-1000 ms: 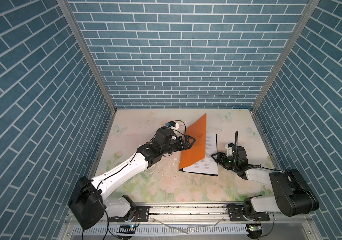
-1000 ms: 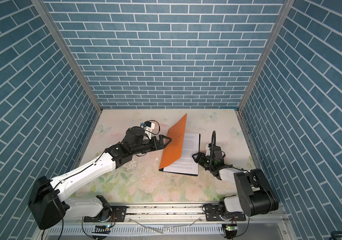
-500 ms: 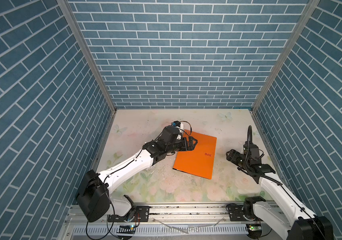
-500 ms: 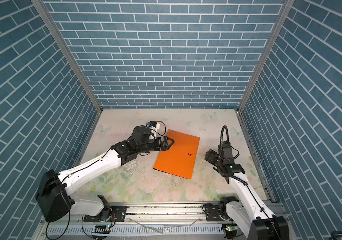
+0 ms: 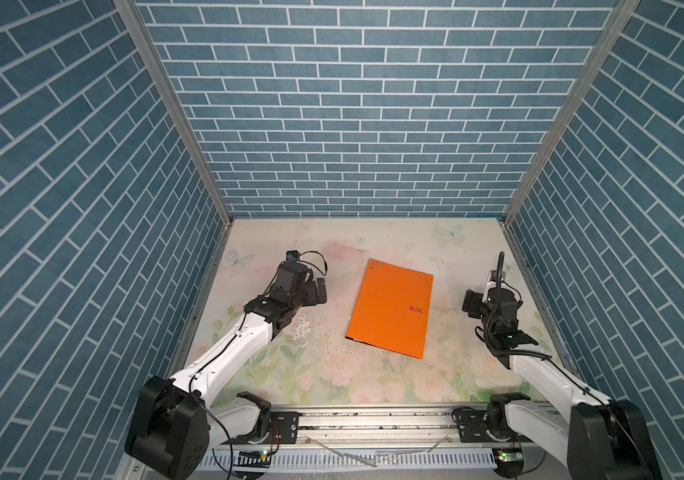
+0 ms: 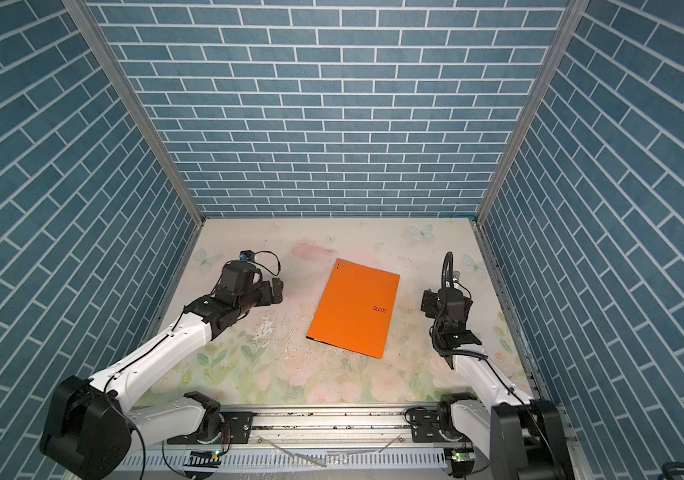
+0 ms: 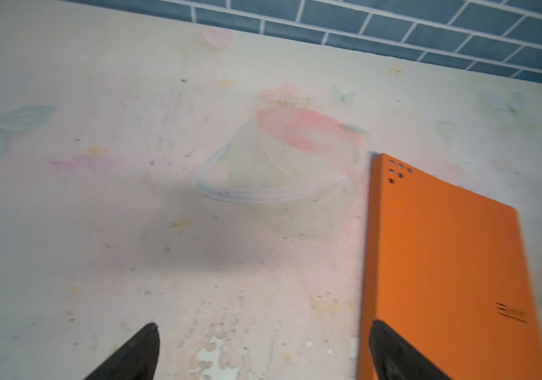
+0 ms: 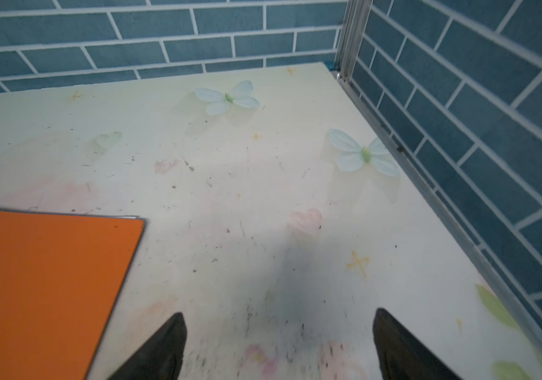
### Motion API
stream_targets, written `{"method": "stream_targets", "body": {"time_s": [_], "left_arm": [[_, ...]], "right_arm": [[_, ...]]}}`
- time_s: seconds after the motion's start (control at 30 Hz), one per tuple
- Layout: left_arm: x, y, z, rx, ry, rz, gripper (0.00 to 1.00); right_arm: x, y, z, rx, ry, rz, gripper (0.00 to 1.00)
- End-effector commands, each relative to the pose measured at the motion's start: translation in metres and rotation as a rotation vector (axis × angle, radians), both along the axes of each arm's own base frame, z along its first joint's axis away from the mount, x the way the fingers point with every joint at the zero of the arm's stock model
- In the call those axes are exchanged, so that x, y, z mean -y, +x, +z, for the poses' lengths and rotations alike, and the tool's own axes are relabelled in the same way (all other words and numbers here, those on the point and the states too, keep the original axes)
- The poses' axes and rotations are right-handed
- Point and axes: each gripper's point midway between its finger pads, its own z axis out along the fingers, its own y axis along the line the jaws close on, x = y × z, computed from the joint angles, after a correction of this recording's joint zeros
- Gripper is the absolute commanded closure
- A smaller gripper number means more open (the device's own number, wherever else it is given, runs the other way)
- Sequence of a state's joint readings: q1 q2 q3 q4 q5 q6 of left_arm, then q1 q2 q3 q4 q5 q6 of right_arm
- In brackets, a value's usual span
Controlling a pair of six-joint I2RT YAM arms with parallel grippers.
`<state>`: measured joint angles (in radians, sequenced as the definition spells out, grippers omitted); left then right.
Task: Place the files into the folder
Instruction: 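Release the closed orange folder and withdraw both grippers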
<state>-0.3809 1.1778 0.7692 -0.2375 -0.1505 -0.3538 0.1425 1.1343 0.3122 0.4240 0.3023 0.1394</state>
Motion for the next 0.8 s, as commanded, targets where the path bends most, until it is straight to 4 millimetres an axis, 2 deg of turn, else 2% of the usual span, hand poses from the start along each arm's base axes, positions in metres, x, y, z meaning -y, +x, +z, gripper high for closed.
{"method": "stream_targets", "body": {"time_s": [0.0,0.07,0.17,0.2,0.27,0.4,0.47,0.5,0.53,0.67,0.77], "left_arm": [[-0.035,0.005,0.003,0.055,0.185,0.066,0.00],[-0.046,0.008,0.003,0.082,0.252,0.103,0.01],[-0.063,0.013,0.004,0.121,0.363,0.148,0.00],[-0.069,0.014,0.001,0.133,0.402,0.156,0.00],[-0.077,0.018,-0.003,0.177,0.438,0.166,0.00],[-0.083,0.034,-0.005,0.261,0.393,0.129,0.00],[-0.094,0.040,-0.015,0.315,0.363,0.154,0.00],[-0.100,0.042,-0.025,0.305,0.359,0.150,0.00],[-0.105,0.045,-0.033,0.297,0.367,0.155,0.00],[-0.104,0.058,-0.037,0.326,0.376,0.113,0.00],[-0.110,0.058,-0.057,0.351,0.293,0.108,0.00]], "right_arm": [[0.014,0.026,0.028,0.218,-0.089,-0.025,0.12],[0.017,0.036,0.025,0.209,-0.106,-0.023,0.12],[0.021,0.053,0.006,0.160,-0.054,0.005,0.13],[0.022,0.054,-0.002,0.139,-0.034,0.012,0.13],[0.026,0.055,-0.006,0.146,-0.004,0.010,0.13],[0.024,0.057,-0.012,0.117,-0.002,0.033,0.13],[0.024,0.060,-0.013,0.108,0.002,0.031,0.12],[0.024,0.059,-0.011,0.111,0.000,0.030,0.02],[0.024,0.060,-0.011,0.116,-0.003,0.031,0.01],[0.024,0.059,-0.012,0.113,-0.003,0.031,0.01],[0.023,0.060,-0.012,0.108,0.001,0.035,0.01]]}}
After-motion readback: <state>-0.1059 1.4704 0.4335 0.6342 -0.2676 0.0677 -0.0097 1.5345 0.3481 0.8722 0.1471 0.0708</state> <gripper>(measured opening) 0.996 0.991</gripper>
